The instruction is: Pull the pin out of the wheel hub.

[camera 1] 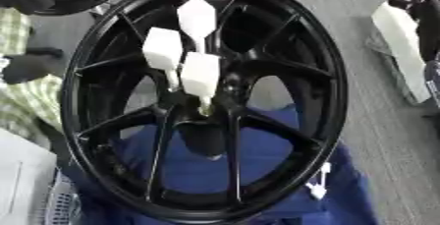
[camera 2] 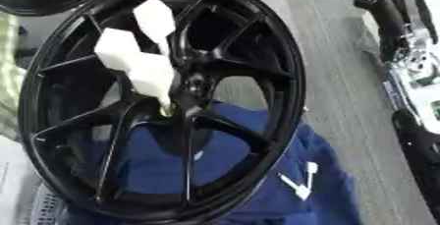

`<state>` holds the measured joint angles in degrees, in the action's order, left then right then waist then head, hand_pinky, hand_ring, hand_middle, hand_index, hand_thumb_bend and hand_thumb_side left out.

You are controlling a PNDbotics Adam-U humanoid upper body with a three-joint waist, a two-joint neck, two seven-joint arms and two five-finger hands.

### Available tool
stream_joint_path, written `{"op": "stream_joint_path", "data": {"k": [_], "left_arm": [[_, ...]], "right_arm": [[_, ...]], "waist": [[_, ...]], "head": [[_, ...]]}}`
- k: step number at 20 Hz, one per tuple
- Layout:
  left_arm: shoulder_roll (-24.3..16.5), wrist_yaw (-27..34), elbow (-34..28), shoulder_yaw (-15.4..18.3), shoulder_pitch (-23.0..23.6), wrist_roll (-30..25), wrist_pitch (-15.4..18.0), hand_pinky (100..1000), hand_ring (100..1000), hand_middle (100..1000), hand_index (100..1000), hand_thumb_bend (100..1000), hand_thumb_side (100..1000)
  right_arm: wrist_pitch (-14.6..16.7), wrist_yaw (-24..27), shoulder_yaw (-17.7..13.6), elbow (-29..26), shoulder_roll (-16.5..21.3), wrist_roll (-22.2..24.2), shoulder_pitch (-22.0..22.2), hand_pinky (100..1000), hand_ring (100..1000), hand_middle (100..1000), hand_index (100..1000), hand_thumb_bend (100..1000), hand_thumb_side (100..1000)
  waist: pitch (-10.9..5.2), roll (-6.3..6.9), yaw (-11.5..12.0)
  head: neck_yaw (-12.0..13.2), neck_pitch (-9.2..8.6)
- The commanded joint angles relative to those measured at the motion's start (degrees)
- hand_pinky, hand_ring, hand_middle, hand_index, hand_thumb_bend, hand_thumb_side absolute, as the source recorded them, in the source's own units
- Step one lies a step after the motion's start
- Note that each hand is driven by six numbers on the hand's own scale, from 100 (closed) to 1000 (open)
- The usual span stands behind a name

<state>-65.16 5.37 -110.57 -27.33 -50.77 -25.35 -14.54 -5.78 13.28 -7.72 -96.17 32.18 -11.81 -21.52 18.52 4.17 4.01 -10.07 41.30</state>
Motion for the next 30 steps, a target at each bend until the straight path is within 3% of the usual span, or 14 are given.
{"op": "stream_joint_path", "data": {"k": [1, 7, 20, 21, 30], "left_arm": [[0.1, 1.5, 0.1, 1.0, -2.3, -3.2, -2.6, 829, 777, 752, 848, 576, 690], [3.0, -0.6, 1.7, 1.0, -6.6, -9.6, -3.3, 831, 780, 755, 848, 586, 680], [7.9, -8.3, 7.4, 1.9, -12.0, -22.3, 0.1, 834, 786, 760, 853, 610, 658], [8.3, -8.3, 7.6, 1.7, -12.4, -23.0, 0.3, 834, 787, 761, 855, 638, 613], [15.7, -10.6, 14.3, -2.0, -18.4, -26.6, 2.0, 829, 781, 753, 854, 646, 603]], "right_arm": [[0.2, -0.2, -0.4, -0.4, 2.0, 0.2, -0.3, 823, 757, 682, 752, 100, 629], [0.1, -0.2, -0.4, -0.3, 1.9, 0.3, -0.2, 823, 757, 682, 752, 100, 630], [0.1, -0.2, -0.3, -0.1, 1.6, 0.5, -0.1, 823, 757, 682, 752, 100, 635], [0.1, -0.2, -0.3, -0.2, 1.5, 0.6, -0.2, 823, 758, 683, 752, 100, 638], [0.0, -0.1, -0.3, 0.0, 1.2, 0.7, 0.1, 823, 758, 683, 752, 100, 647]], "waist": [[-1.76, -0.12, 0.2], [-1.79, -0.21, 0.4], [-1.76, -0.26, 0.8], [-1.66, -0.26, 0.6], [-1.32, -0.15, 0.7]], "head": [[-0.5, 0.0], [-0.8, -0.65], [-0.6, -0.86], [0.0, -0.61], [0.8, 0.03]]}}
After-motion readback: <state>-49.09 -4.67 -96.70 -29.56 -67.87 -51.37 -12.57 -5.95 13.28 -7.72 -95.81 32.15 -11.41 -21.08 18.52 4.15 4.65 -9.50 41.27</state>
